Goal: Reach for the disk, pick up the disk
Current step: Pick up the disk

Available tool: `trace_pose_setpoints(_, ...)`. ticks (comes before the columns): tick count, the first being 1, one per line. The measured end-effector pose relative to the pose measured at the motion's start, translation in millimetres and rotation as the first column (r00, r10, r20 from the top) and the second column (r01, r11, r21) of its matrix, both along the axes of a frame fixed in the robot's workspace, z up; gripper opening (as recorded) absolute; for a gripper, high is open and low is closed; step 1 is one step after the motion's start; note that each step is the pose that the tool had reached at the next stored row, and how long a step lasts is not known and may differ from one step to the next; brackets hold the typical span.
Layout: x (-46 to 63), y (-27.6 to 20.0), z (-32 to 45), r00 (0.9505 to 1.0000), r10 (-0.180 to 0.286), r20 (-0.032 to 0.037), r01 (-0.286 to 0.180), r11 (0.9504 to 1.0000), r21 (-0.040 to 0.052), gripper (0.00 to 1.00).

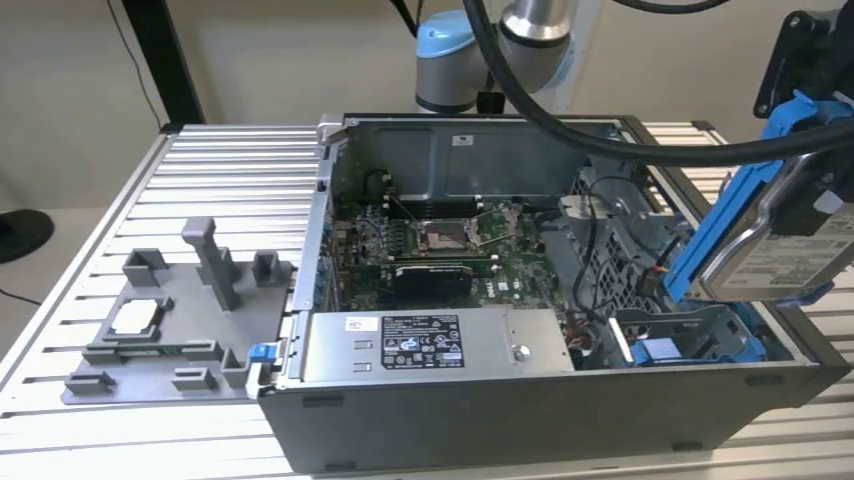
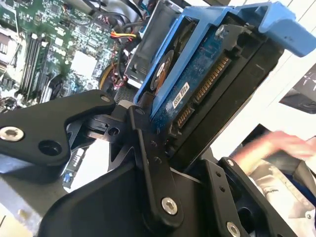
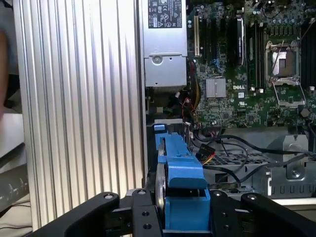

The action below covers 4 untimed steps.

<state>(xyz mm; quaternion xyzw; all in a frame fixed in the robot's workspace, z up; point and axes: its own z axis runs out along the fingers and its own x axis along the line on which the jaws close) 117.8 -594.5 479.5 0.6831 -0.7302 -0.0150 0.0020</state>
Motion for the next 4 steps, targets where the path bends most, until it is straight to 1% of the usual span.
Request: trace_pose_setpoints(4, -0.2, -0.1, 0.0, 1.0000, 0.000, 0.0000, 0.000, 1.0000, -0.0001, 0.00)
